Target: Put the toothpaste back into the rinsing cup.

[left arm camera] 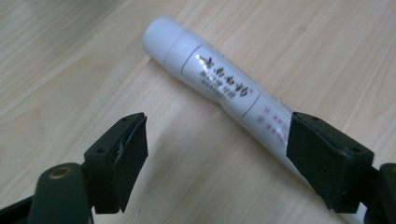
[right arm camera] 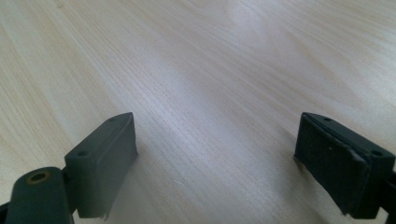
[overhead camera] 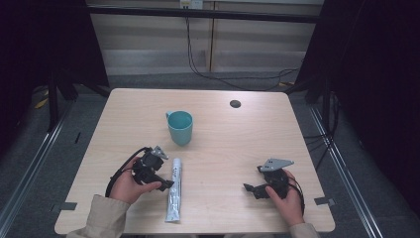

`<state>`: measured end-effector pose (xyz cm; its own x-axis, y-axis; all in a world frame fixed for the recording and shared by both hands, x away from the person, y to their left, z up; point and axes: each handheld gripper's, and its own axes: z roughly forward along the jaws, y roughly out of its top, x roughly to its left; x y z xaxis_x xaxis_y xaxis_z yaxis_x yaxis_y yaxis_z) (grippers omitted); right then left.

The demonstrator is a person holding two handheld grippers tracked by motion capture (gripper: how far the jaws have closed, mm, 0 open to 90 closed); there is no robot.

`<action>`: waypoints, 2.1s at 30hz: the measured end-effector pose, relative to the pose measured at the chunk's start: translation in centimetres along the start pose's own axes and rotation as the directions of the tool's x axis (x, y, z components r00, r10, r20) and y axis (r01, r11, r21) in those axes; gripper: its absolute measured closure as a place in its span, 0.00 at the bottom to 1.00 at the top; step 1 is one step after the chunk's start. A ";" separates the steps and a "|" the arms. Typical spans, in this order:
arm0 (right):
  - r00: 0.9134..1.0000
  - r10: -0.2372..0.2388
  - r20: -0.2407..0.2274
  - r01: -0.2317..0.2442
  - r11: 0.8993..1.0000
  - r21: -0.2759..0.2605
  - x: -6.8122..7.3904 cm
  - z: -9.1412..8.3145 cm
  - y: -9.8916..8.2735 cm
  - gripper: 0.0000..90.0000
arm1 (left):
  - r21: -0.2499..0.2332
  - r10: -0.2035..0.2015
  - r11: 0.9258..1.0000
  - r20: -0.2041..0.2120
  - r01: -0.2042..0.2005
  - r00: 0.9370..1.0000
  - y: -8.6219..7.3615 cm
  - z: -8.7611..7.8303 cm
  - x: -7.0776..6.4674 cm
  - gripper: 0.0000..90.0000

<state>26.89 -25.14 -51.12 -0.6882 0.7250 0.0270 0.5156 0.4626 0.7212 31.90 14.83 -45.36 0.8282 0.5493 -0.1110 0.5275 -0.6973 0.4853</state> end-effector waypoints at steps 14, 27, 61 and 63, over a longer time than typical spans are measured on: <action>1.000 0.000 0.000 0.000 1.000 0.000 0.0 0.0 0.0 0.13 | 0.051 -0.084 0.995 0.030 0.082 0.996 1.1 2.0 -0.5 0.26; 1.000 0.000 0.000 0.000 1.000 0.000 0.0 0.0 0.0 0.13 | 0.084 -0.113 0.990 0.015 0.112 0.993 1.7 3.2 -1.1 0.31; 1.000 0.001 -0.001 -0.001 1.000 0.002 0.0 0.0 0.0 0.13 | 0.038 -0.047 0.998 0.001 0.047 0.999 2.7 2.3 -2.3 0.83; 1.000 0.002 -0.001 -0.002 1.000 0.002 0.0 0.0 0.0 0.13 | 0.031 -0.046 0.998 0.007 0.046 0.999 2.8 2.0 -2.3 0.83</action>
<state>26.89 -25.13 -51.10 -0.6876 0.7256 0.0288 0.5178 0.4620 0.7200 31.88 10.69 -45.46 0.8042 0.5777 -0.1397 0.5707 -0.6851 0.4526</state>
